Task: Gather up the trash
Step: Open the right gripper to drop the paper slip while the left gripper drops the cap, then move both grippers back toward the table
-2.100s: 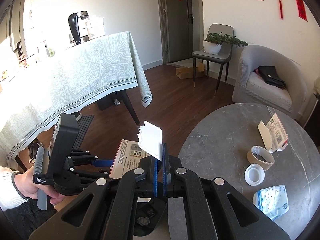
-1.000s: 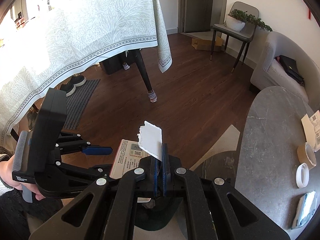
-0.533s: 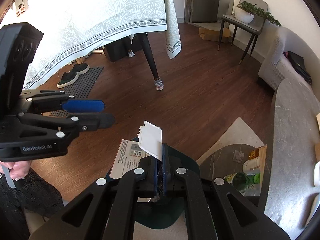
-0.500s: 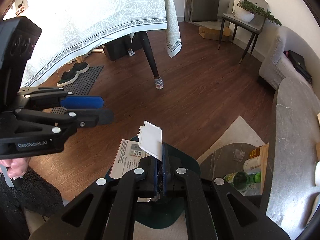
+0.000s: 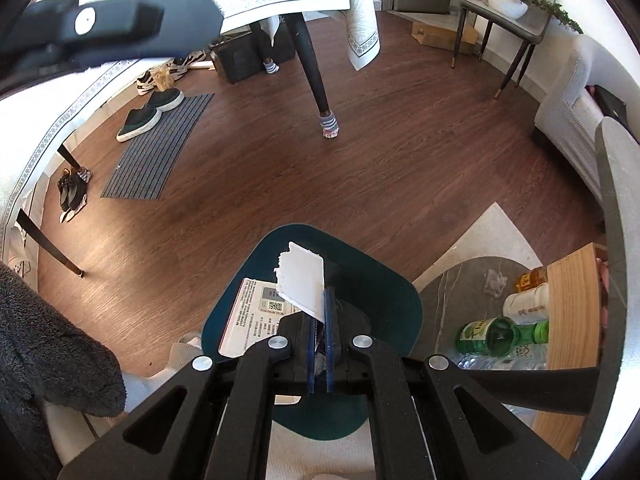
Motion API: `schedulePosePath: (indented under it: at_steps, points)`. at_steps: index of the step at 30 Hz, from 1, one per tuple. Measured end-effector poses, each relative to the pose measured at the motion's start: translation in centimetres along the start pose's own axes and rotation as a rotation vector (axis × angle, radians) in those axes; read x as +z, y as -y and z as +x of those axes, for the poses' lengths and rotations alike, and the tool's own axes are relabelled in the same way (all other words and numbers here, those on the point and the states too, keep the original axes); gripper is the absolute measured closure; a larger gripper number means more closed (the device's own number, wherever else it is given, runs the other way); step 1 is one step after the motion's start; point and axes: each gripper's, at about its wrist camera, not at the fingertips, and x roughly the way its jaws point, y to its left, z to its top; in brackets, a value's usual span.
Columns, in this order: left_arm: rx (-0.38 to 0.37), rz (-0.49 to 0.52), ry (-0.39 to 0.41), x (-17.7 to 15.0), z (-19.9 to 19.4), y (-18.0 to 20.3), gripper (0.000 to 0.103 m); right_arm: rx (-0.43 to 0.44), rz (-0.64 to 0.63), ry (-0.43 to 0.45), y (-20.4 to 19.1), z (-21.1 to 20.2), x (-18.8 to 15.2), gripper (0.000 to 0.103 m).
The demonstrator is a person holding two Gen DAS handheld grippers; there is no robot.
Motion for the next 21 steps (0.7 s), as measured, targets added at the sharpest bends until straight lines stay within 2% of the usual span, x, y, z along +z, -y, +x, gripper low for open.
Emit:
schedulePosePath:
  at_steps: [1,2,4,12,21]
  points:
    - [-0.002,0.0,0.007,0.2,-0.2,0.2,0.071,-0.014,-0.007,-0.009,-0.1,0.2,-0.2,0.09]
    - [-0.002,0.003,0.014,0.4,-0.4,0.4,0.071,-0.022,-0.012,-0.018,-0.1,0.4,-0.4,0.076]
    - [-0.002,0.007,0.028,0.8,-0.7,0.7,0.071,-0.03,-0.016,-0.025,-0.1,0.5,-0.8,0.062]
    - [-0.019,0.007,0.067,1.8,-1.5,2.2,0.071,-0.007,-0.016,-0.013,0.2,-0.2,-1.8,0.061]
    - [-0.024,0.033,0.112,2.9,-2.5,4.6,0.071,0.049,-0.023,0.06,-0.2,-2.8,-2.1,0.061]
